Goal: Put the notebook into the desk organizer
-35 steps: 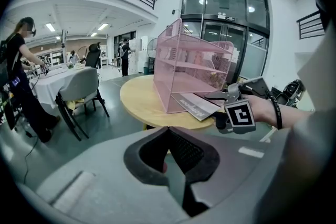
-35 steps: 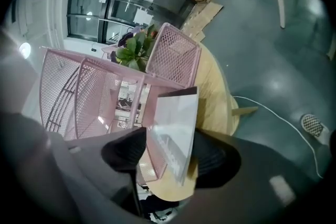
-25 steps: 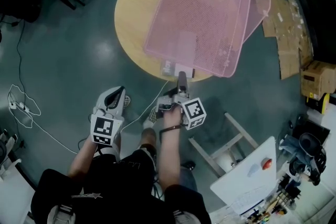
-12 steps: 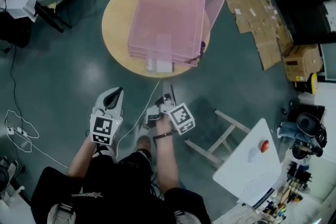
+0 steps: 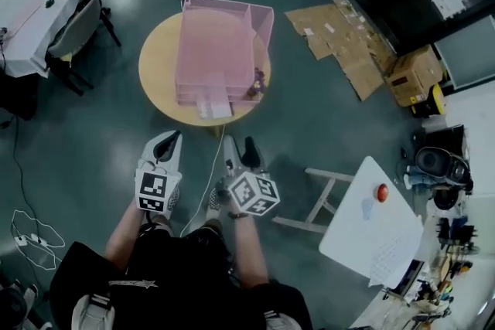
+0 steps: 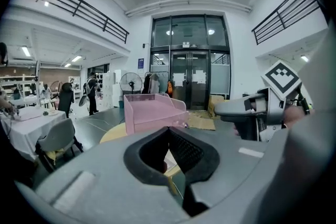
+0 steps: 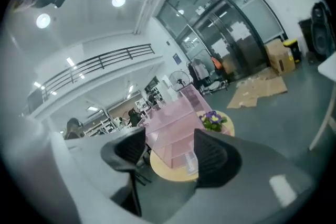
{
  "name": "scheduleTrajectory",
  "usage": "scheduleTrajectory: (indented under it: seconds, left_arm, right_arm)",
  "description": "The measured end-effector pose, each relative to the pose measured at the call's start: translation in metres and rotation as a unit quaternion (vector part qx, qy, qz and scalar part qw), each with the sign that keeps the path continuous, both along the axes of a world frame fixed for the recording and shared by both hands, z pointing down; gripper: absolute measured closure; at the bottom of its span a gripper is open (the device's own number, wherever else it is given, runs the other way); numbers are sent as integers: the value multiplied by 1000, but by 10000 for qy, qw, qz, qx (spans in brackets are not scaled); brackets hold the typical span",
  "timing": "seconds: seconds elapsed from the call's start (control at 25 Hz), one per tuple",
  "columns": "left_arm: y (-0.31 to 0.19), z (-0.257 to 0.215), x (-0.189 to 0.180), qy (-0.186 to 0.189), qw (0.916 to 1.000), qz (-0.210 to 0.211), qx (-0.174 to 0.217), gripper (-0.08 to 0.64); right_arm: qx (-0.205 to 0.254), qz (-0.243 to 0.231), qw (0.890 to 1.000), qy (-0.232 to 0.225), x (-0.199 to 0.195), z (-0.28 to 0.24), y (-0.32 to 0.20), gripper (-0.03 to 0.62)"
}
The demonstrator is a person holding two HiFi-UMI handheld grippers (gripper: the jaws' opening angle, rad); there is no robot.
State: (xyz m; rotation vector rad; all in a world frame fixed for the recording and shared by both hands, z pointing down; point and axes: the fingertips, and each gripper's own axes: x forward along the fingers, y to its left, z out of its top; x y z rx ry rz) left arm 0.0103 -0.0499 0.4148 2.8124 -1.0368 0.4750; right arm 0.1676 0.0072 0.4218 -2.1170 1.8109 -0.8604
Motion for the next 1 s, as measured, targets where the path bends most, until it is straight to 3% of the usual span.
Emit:
scheduleTrajectory:
  seconds: [0.24,0.44,0.48,0.68,0.8,0.88,1.0]
  left_arm:
    - [17,-35,1,147,9990,319,273,550]
    - [31,-51,3,309,9966,654,403,550]
    - [34,-54,3,345,9959,730,412,550]
    - [48,-60,8,372,9914,1148,513,549]
    - [56,-57,11,365,9882,1403,496,549]
    - [62,-54,13,352,9856,1584,482,549]
    - [69,-54,14,343,9813,1813,545,550]
  right_arm:
    - [238,-167,9877,1536,-21,-52,38,311]
    - [218,-37,9723,2326,-35,-66,67,330]
    - [186,21,9697,2436,-38,-67,73,333]
    - [209,337,9657,2568,-48,-71,100,492]
    - [164,545,9613,2695,-53,-69,112,503]
    - [84,677,9590,2749,-56,-65,119,558]
    - [-10,859,9555,2822,-61,-60,128,581]
